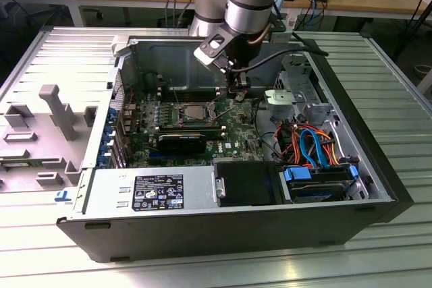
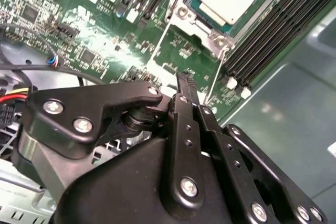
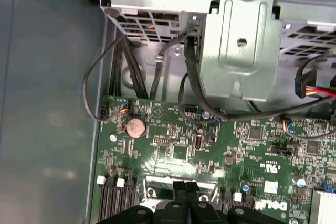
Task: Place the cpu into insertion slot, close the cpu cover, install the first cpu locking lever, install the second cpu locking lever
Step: 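Close the cpu cover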
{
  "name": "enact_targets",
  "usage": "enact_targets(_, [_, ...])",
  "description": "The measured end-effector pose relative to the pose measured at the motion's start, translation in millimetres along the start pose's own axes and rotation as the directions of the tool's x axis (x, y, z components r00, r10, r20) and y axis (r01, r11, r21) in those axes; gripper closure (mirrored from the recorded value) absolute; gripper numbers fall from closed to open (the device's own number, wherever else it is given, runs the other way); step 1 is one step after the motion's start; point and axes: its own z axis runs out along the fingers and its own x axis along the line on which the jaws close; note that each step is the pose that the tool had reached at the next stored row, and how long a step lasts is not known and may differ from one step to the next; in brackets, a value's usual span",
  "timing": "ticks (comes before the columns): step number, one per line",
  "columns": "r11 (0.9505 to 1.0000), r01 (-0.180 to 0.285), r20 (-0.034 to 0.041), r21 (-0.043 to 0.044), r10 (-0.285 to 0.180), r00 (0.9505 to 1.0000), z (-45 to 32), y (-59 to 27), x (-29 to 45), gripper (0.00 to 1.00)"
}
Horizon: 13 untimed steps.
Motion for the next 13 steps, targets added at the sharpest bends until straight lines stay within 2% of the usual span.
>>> enact_targets(6, [0.9998,-0.001,-0.0021,0.0187,0.001,1.0,-0.8,21.0,-2.4,0.89])
enact_targets(7, [0.9997,-0.001,-0.0027,0.0236,0.001,1.0,-1.0,26.9,-3.1,0.89])
enact_targets(11, [0.9995,-0.001,-0.0036,0.0315,0.001,1.0,0.1,34.3,-3.9,0.89])
enact_targets(13, [0.9993,-0.001,-0.0044,0.0377,0.001,1.0,4.0,37.6,-4.4,0.89])
